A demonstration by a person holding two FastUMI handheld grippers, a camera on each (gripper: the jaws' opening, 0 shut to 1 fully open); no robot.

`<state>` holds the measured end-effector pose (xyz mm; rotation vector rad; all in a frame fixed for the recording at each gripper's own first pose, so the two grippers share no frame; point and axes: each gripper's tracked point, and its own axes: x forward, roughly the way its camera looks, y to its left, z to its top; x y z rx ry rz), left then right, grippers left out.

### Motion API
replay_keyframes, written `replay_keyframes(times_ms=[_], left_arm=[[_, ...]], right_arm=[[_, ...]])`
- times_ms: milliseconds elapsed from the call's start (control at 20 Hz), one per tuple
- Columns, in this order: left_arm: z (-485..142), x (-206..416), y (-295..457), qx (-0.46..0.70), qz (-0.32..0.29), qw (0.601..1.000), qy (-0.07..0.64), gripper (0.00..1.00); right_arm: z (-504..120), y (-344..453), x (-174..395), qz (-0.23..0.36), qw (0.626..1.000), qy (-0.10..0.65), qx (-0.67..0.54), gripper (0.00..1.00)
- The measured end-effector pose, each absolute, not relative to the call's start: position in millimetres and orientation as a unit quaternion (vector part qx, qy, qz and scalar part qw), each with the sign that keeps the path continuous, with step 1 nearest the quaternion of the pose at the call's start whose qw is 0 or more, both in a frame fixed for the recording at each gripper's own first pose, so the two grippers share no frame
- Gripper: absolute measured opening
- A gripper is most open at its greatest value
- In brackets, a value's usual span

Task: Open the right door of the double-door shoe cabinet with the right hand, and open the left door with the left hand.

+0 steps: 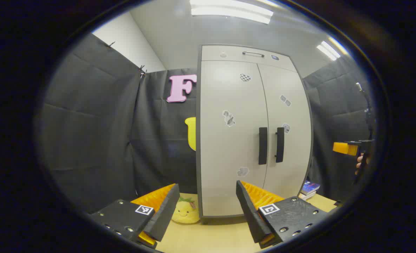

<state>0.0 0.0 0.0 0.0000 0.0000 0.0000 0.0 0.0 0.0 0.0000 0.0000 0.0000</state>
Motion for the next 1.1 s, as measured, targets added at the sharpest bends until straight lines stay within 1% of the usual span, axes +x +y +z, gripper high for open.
replay_keyframes(times_ms=[50, 100, 150, 200, 300, 350, 400, 550, 600, 650, 750, 1000, 1050, 1100], left_arm=[[-1.5, 0.1, -0.2, 0.002, 0.002, 1.0, 0.001, 0.89], [-1.7, -0.1, 1.3, 0.004, 0.003, 1.0, 0.0, 0.93], [-1.4, -0.5, 2.8, 0.006, 0.004, 1.0, -0.001, 0.92], [-1.7, -1.5, 3.2, 0.007, 0.005, 1.0, -0.001, 0.89], [-0.1, -1.9, 3.8, 0.005, 0.003, 1.0, -0.002, 0.89], [1.4, -2.1, 3.1, 0.006, 0.002, 1.0, -0.003, 0.93], [1.7, -3.6, 2.4, 0.007, 0.001, 1.0, -0.005, 0.89], [-0.9, -6.7, 1.8, 0.016, -0.001, 1.0, -0.003, 0.89], [-4.2, -9.3, 1.6, 0.018, -0.001, 1.0, -0.002, 0.93], [-6.9, -10.7, 1.8, 0.019, -0.001, 1.0, 0.0, 0.9], [-13.3, -13.2, 0.7, 0.015, -0.001, 1.0, 0.006, 0.89], [-18.9, -15.2, -0.8, 0.009, -0.003, 1.0, 0.015, 0.89], [-19.7, -15.0, -1.2, 0.007, -0.004, 1.0, 0.015, 0.92], [-20.8, -13.7, -2.3, 0.004, -0.005, 1.0, 0.016, 0.89]], right_arm=[[1.0, 2.2, 0.3, 0.002, 1.0, 0.0, -0.001, 0.98], [2.9, 4.6, 1.4, 0.004, 1.0, -0.001, -0.002, 0.98], [3.8, 7.0, 1.3, 0.006, 1.0, -0.002, -0.001, 0.98], [5.7, 10.1, 2.9, 0.009, 1.0, -0.003, 0.0, 0.98], [6.9, 16.8, 5.1, 0.017, 1.0, -0.001, 0.001, 0.98], [6.8, 19.5, 6.4, 0.02, 1.0, -0.001, 0.003, 0.98], [8.2, 21.7, 8.3, 0.022, 1.0, -0.001, 0.009, 0.98], [8.0, 25.9, 9.3, 0.027, 0.999, 0.0, 0.03, 0.98], [8.2, 27.3, 9.7, 0.029, 0.999, 0.0, 0.031, 0.98], [5.3, 27.8, 9.4, 0.03, 0.999, 0.003, 0.028, 0.98], [3.3, 26.6, 7.6, 0.028, 0.999, 0.005, 0.019, 0.98], [10.6, 29.5, 11.5, 0.033, 0.999, 0.006, 0.028, 0.98], [14.3, 31.3, 15.1, 0.036, 0.999, 0.003, 0.029, 0.98], [18.2, 33.0, 19.4, 0.039, 0.999, 0.003, 0.028, 0.98]])
